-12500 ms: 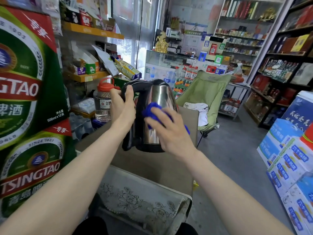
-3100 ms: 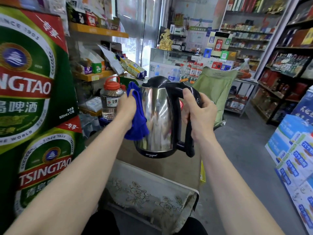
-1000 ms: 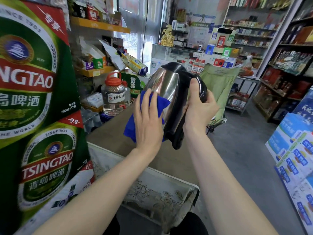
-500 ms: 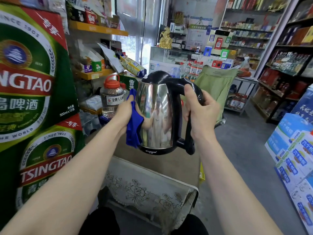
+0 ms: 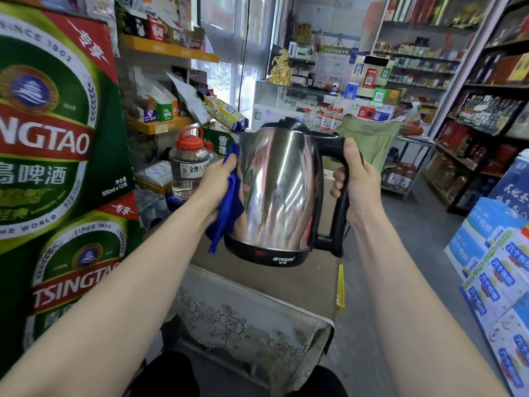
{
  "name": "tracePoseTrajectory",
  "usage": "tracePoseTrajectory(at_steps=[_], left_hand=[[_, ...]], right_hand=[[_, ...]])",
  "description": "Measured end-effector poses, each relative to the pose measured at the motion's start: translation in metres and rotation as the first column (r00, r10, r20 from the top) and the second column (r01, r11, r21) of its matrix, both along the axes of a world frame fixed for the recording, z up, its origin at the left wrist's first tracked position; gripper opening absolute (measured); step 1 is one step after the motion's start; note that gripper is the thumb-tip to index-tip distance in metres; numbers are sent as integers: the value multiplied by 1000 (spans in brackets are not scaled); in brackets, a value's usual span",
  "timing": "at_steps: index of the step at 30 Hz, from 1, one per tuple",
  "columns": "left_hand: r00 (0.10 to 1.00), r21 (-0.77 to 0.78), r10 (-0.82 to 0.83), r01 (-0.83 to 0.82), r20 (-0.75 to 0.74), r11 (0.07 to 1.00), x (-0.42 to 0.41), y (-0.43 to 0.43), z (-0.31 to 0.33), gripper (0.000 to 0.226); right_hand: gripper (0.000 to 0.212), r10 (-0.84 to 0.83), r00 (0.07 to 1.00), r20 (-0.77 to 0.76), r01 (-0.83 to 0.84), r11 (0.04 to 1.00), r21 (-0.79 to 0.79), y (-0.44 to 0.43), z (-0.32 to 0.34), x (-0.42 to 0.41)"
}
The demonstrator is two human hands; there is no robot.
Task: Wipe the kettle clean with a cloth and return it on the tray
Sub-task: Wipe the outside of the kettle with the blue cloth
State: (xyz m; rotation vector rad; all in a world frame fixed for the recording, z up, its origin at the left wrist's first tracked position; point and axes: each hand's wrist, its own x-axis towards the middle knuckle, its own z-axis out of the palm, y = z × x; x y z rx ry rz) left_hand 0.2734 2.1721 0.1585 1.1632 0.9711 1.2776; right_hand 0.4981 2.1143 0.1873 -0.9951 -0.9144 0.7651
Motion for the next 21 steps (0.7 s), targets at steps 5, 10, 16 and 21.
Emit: tracePoseTrajectory(at_steps=[5,10,16,21], left_hand=[[935,275,237,-162,-265,948,16,-7,9,31],[853,555,419,-196,-310,808,28,-30,6,24],[679,781,582,-21,-447,624,49,-50,-7,53],[741,721,459,49,-490,691,40,-32,21,43]], right_hand=[[46,-107,986,125,126,980,-157,10,2,12],[51,-252,955,156,261,965,-36,10,4,8],[47,-227,971,75,227,974,4,10,1,3],[46,-115,993,-7,114,992,-46,0,-7,2]])
